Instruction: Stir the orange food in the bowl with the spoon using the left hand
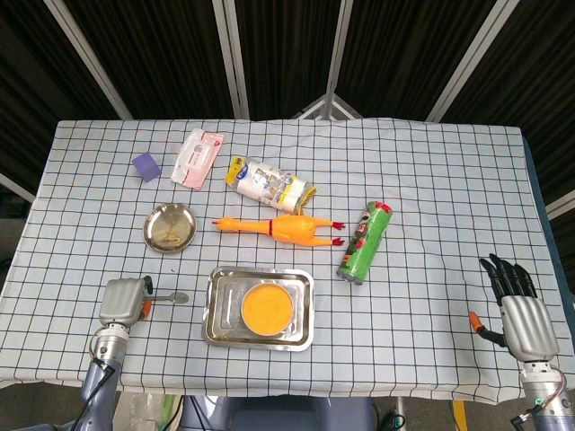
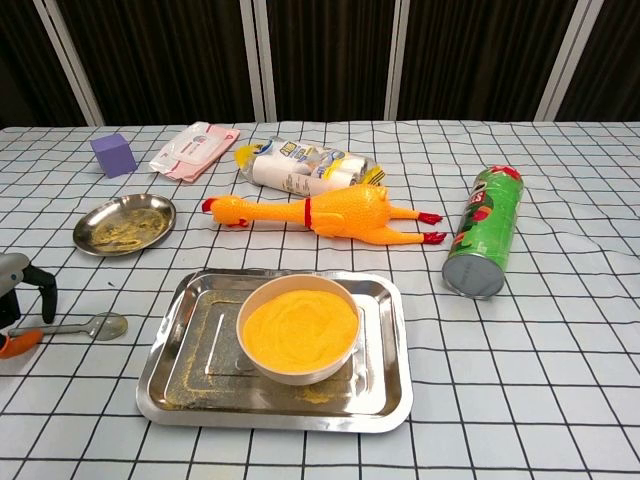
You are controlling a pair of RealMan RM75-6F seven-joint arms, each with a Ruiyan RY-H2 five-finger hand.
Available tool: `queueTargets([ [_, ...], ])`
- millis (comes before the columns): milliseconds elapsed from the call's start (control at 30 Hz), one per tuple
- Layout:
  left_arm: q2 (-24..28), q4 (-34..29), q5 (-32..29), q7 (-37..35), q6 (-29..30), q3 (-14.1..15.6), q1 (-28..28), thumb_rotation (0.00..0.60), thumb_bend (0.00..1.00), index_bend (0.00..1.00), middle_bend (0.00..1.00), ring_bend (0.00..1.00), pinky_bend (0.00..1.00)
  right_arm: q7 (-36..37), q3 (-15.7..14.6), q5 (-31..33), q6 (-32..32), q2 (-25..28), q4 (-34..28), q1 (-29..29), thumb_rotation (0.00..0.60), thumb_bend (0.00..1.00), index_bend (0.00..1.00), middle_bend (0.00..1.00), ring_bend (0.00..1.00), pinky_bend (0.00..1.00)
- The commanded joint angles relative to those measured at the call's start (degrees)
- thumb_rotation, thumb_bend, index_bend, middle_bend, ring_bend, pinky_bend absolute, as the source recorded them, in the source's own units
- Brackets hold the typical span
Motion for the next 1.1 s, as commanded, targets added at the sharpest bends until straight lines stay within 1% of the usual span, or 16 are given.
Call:
queueTargets([
  [33, 0.0, 0.0, 0.0, 0.0, 0.0, 0.1, 0.0, 0.6, 0.52, 0.48, 1.0, 0.95, 0.93, 0.0, 0.0, 0.0, 0.0, 0.0, 0.0, 0.0, 0.6, 0.37, 0.0, 0.0, 0.0, 0.0],
  [633, -0.6, 0.5, 1.0, -0.9, 0.8, 0.5, -0.2, 0.6, 0.52, 0.46, 1.0, 0.95, 0.93, 0.0, 0.0, 0.1, 0.0, 0.0, -0.1, 0.0, 0.6, 0.37, 0.0, 0.0, 0.0, 0.0],
  [967, -1.3, 1.0, 0.9, -0.7, 0.7, 0.7, -0.3, 0.6, 0.52, 0.48, 1.0, 0.95, 0.93, 0.0, 0.0, 0.2, 0.0, 0.0, -0.2, 0.0, 0.6, 0.37, 0.0, 0.0, 0.0, 0.0],
  [1100, -1.6, 1.2, 0.9, -0.6, 0.7, 0.8, -0.3, 0.6, 0.54, 0.48, 1.0, 0.95, 0.93, 0.2, 0.0, 0.2, -0.1, 0.0, -0.2, 0.0, 0.6, 0.37, 0.0, 0.0, 0.0, 0.0],
])
